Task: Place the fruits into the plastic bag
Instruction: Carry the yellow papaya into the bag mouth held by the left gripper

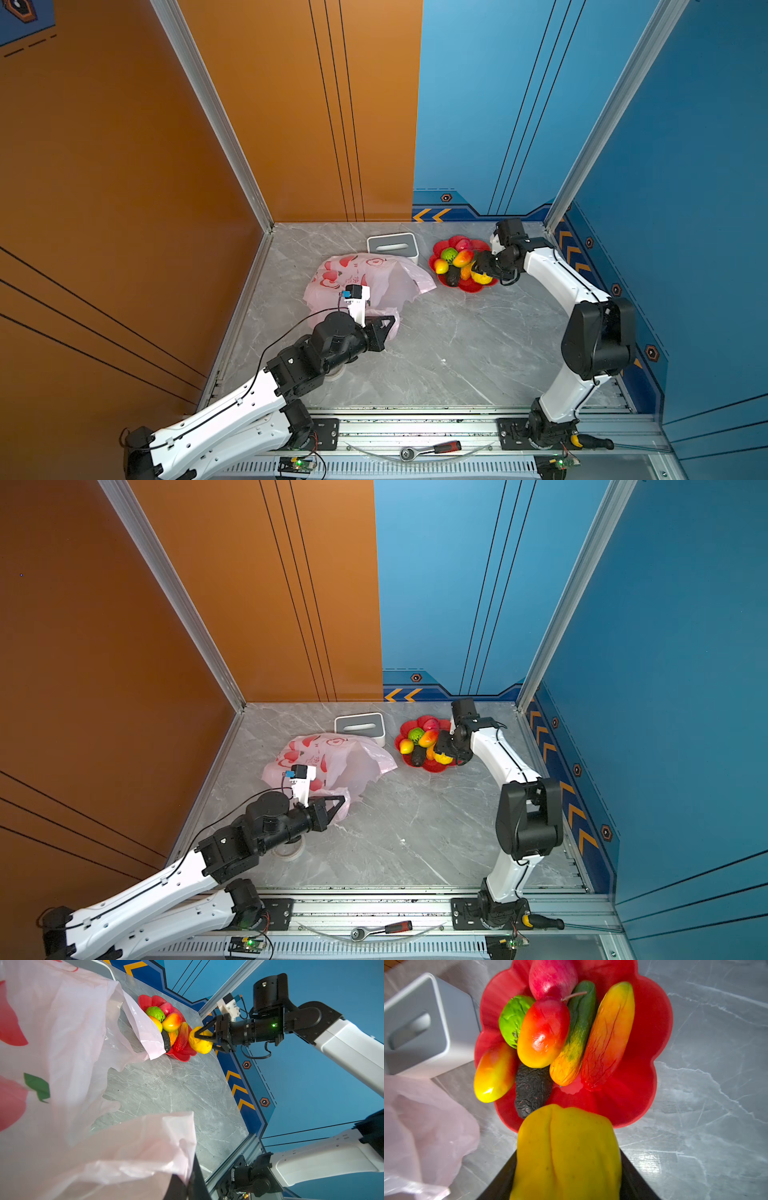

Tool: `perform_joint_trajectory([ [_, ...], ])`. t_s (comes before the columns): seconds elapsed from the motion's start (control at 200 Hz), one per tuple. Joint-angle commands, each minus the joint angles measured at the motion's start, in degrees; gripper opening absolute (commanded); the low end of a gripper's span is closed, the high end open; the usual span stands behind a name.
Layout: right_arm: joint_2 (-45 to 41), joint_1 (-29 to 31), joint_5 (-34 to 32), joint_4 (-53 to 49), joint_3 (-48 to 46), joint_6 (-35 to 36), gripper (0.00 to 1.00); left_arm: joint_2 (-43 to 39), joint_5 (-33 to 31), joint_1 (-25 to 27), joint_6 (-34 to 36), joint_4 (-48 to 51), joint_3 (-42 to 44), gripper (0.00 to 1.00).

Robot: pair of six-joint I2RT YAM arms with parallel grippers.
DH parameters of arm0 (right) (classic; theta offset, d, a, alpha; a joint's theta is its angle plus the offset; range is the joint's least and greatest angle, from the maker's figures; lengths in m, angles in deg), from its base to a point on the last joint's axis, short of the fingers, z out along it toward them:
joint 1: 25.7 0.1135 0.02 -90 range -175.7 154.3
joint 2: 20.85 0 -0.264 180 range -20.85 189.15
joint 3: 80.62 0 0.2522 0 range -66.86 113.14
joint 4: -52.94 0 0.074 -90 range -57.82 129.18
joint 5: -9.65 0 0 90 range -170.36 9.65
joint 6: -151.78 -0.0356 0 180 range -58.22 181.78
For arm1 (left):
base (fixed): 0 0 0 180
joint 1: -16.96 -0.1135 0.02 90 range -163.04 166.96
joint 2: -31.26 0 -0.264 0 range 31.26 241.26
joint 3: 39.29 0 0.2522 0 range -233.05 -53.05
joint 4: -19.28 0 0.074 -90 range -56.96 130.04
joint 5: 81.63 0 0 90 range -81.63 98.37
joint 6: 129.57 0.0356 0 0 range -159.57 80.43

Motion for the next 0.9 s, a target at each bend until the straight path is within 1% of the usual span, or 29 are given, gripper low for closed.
perform_joint_trajectory([
  [0.0, -5.2, -0.9, 11.9, 4.6, -3.1, -4.9, 0.54, -0.5, 1.2, -0.7, -0.5, -1.2, -1.5, 0.0],
  [0.11, -9.9, 0.3, 20.1, 8.8, -6.6, -8.6, 0.54, -0.9, 1.2, -0.7, -0.6, -1.2, -1.4, 0.0],
  [0.21, -13.1, 4.4, 26.4, 15.0, -10.6, -13.8, 0.54, -1.1, 1.3, -0.8, -0.6, -1.3, -1.2, 0.0],
  [0.265, -13.9, 7.8, 27.3, 16.6, -11.6, -15.4, 0.54, -1.0, 1.4, -0.8, -0.7, -1.8, -1.1, 0.0],
  [0.37, -13.7, 14.8, 26.5, 21.9, -13.0, -19.3, 0.54, -0.5, 1.9, -0.9, -0.9, -2.9, -1.1, 0.0],
  [0.471, -10.5, 20.2, 26.4, 28.7, -13.5, -23.8, 0.54, -0.3, 2.2, -0.8, -1.0, -3.5, -1.0, 0.0],
  [0.546, -6.8, 22.8, 26.0, 32.6, -13.0, -26.5, 0.54, -0.5, 2.2, -0.8, -1.2, -4.3, -0.7, 0.0],
  [0.681, -0.1, 25.3, 25.6, 40.7, -12.1, -31.7, 0.54, -0.7, 1.7, -0.8, -1.6, -5.8, -0.2, 0.0],
  [0.896, 10.5, 28.7, 25.1, 46.7, -7.2, -36.3, 0.54, 1.4, 2.8, -0.8, -1.8, -8.3, -0.2, 0.0],
])
